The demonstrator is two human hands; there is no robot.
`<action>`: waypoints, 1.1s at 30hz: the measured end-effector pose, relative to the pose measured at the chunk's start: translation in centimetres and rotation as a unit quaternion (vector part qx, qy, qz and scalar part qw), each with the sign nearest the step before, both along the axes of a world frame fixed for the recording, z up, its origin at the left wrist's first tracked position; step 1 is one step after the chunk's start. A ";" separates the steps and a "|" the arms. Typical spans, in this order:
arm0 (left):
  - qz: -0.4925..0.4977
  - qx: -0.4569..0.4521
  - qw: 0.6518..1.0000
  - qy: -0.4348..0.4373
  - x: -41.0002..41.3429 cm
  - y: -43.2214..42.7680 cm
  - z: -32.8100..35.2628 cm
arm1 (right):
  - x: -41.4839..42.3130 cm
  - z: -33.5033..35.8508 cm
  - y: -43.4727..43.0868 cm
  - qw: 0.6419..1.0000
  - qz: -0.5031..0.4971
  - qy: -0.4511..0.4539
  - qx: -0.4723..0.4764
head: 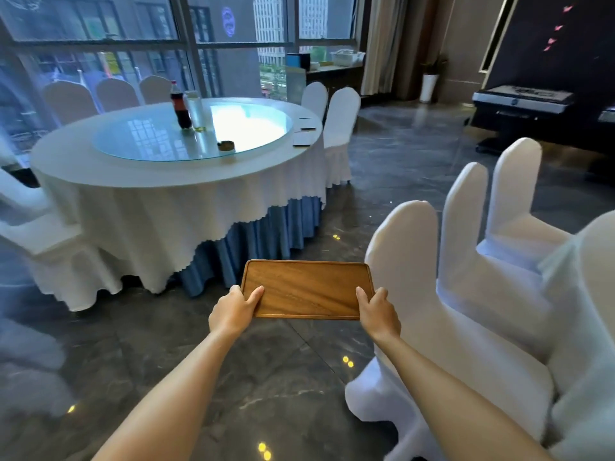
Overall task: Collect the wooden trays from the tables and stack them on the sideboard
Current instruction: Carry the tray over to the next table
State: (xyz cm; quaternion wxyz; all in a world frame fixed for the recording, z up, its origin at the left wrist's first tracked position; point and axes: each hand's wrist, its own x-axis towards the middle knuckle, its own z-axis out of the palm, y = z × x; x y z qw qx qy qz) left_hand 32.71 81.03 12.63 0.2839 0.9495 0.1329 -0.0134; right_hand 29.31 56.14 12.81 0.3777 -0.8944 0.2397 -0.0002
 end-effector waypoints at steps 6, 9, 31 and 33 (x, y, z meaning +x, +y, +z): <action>0.017 -0.006 1.000 0.001 6.5 3.7 -1.0 | 8.0 -0.8 3.2 1.000 0.015 -0.010 -0.011; 0.025 -0.010 1.000 0.006 10.5 4.7 -2.0 | 13.0 -1.9 4.1 1.000 0.024 -0.013 -0.015; -0.024 -0.010 1.000 0.016 58.5 3.4 -2.2 | 59.2 -2.1 2.9 0.999 -0.013 -0.036 -0.014; -0.037 -0.002 0.999 0.021 63.4 2.8 -2.6 | 63.4 -2.5 2.3 0.999 -0.023 -0.038 -0.013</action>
